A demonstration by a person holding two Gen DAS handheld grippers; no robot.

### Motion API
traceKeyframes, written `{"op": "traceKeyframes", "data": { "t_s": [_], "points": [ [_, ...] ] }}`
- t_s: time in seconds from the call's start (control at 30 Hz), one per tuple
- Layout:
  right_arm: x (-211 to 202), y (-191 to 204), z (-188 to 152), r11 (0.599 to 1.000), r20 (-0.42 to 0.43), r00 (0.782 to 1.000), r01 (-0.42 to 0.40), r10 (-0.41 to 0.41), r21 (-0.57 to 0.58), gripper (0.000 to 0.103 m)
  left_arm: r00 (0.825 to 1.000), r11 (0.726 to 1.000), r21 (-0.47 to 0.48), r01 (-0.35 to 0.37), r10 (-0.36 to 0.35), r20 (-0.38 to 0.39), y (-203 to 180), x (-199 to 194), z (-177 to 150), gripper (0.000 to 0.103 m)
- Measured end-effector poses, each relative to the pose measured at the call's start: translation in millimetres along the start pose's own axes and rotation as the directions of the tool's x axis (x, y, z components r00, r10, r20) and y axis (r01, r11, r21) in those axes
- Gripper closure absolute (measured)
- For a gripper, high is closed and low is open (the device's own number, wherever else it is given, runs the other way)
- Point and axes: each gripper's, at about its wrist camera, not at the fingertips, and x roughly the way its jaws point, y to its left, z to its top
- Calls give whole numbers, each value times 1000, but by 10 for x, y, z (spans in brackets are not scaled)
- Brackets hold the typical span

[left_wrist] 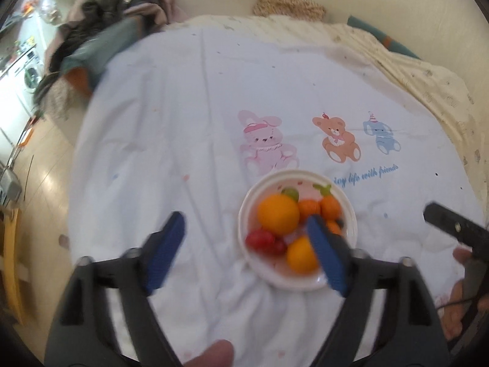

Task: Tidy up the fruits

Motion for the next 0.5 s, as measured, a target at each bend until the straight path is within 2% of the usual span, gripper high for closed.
{"op": "traceKeyframes", "data": {
  "t_s": [0.13, 0.27, 0.37, 0.5],
  "points": [
    [-203, 153, -263, 998, 41, 998, 47, -45, -50, 0, 999, 1000, -20, -20, 21, 46, 104, -339, -396, 18],
    [-357, 301, -557, 990, 74, 993, 100, -93, -102, 0, 997, 997, -79, 0, 6, 82, 187, -597, -660, 1],
    [-432, 453, -735, 974, 91, 986, 154, -141, -166, 0, 993, 996, -91, -6, 16, 114, 167, -741, -806, 0],
    [-550, 612, -942, 950, 161, 968, 224, -192, -216, 0, 989, 999, -50, -7, 14, 144, 123, -779, -896, 0]
  ]
}}
